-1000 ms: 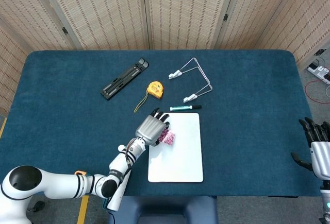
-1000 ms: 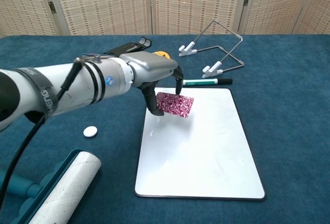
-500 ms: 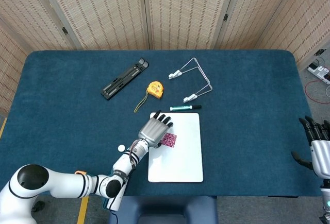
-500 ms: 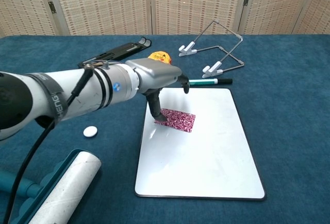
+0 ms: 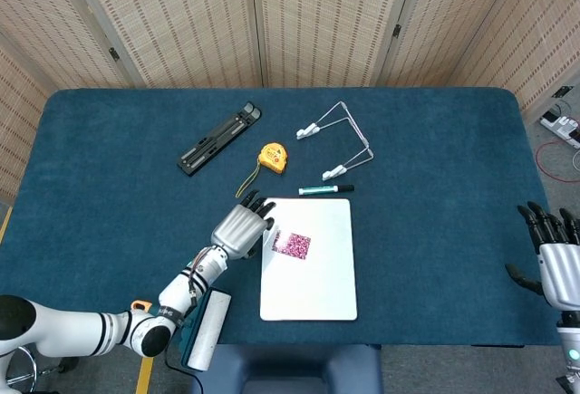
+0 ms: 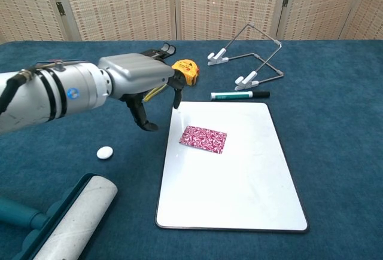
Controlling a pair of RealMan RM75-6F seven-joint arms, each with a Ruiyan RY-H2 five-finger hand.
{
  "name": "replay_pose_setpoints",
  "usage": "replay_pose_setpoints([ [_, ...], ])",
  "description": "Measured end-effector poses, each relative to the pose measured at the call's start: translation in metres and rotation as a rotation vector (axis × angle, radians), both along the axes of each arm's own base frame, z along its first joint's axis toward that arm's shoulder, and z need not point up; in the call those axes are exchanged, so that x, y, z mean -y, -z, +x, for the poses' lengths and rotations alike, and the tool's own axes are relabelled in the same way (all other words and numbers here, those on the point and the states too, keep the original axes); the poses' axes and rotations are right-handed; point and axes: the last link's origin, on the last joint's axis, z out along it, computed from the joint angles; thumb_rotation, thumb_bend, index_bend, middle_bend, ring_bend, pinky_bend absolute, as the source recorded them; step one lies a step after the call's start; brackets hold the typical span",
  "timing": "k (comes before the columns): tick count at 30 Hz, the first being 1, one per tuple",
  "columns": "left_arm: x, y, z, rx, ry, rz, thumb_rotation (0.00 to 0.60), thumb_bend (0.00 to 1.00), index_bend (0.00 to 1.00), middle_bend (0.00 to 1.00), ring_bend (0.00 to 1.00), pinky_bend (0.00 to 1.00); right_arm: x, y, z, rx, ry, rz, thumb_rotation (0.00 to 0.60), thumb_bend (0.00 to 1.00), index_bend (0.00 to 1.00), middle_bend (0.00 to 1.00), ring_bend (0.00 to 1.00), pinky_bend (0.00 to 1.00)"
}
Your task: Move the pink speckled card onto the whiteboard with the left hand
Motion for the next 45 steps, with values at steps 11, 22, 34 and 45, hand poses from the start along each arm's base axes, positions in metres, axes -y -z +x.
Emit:
replay_pose_setpoints([
  [11, 0.022, -0.02, -0.055, -0.013, 0.024, 0.012, 0.6, 0.29, 0.43, 0.17, 0.13, 0.0, 0.002, 0.002, 0.001, 0.003, -0.006, 0.006, 0.6, 0.23, 0.09, 0.11, 0.14, 0.0],
  [22, 0.031, -0.019, -0.085, -0.063, -0.012, 0.005, 0.6, 0.29, 0.45, 0.17, 0.13, 0.0, -0.001, 0.001, 0.001, 0.003, -0.005, 0.0, 0.6, 0.23, 0.1, 0.11, 0.14, 0.0],
  [34, 0.031, -0.011, -0.096, -0.086, -0.055, -0.006, 0.6, 0.29, 0.47, 0.17, 0.13, 0.0, -0.003, 0.001, 0.001, 0.004, -0.006, -0.004, 0.6, 0.23, 0.1, 0.11, 0.14, 0.0],
  [45, 0.028, -0.006, -0.101, -0.101, -0.081, -0.005, 0.6, 0.29, 0.47, 0.17, 0.14, 0.0, -0.004, 0.0, -0.001, 0.004, 0.001, -0.007, 0.6, 0.23, 0.1, 0.11, 0.14, 0.0],
])
